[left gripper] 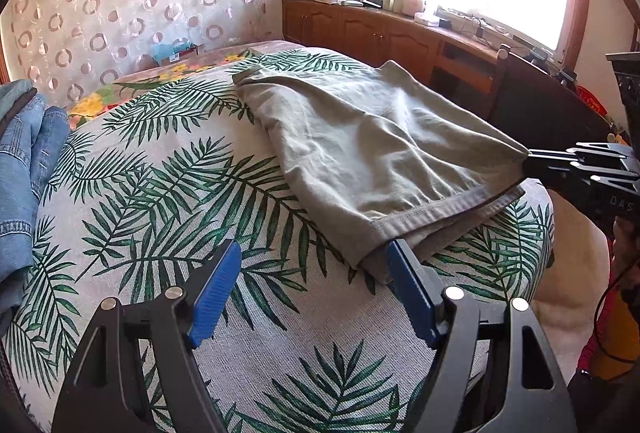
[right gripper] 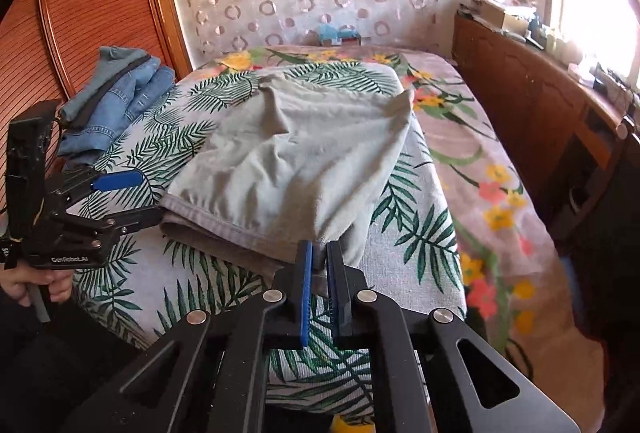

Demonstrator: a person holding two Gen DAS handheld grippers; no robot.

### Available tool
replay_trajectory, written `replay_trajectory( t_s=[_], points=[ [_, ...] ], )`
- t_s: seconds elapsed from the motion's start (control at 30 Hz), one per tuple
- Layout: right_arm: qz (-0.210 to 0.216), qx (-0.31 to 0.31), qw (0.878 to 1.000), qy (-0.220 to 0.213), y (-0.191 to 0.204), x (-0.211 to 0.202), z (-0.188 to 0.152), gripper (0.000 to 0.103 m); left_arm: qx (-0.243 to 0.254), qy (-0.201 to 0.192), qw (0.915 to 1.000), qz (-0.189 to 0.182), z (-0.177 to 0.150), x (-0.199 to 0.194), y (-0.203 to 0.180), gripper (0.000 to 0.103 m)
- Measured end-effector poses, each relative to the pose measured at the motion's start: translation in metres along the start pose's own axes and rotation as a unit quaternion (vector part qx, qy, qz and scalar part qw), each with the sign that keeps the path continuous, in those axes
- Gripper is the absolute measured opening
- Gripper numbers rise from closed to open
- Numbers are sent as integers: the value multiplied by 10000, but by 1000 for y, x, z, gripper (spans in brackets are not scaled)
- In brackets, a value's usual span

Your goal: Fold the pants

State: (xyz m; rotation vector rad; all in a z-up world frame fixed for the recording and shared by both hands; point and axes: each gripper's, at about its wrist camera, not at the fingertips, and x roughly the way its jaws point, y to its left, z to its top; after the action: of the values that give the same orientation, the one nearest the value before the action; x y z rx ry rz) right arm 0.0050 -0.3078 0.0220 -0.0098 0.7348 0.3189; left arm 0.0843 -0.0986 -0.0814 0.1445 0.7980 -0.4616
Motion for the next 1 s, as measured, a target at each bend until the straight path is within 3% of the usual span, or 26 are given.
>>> replay_trajectory(
  t_s=[0.23,0.53,0.67,0.93,1.0],
  points=[
    [-25,180,9997,157,-7,3,-6,7,63,-10,9999,-136,-1,-1,-1,75],
    [-79,76,9998,-173,-3,-10,8,13,201,18,9993,-308,1,3,-6,50],
    [-72,-1,9997,-235,1,-9,6,25,266,87,9991,-326,0,7,-8,41],
    [-78,211,9997,32,-12,29,-3,25,219,128,9991,-338,0,11,-10,36],
    [-97,270,9996,81,-15,35,-4,25,216,118,9990,-385,0,11,-10,25]
  ],
)
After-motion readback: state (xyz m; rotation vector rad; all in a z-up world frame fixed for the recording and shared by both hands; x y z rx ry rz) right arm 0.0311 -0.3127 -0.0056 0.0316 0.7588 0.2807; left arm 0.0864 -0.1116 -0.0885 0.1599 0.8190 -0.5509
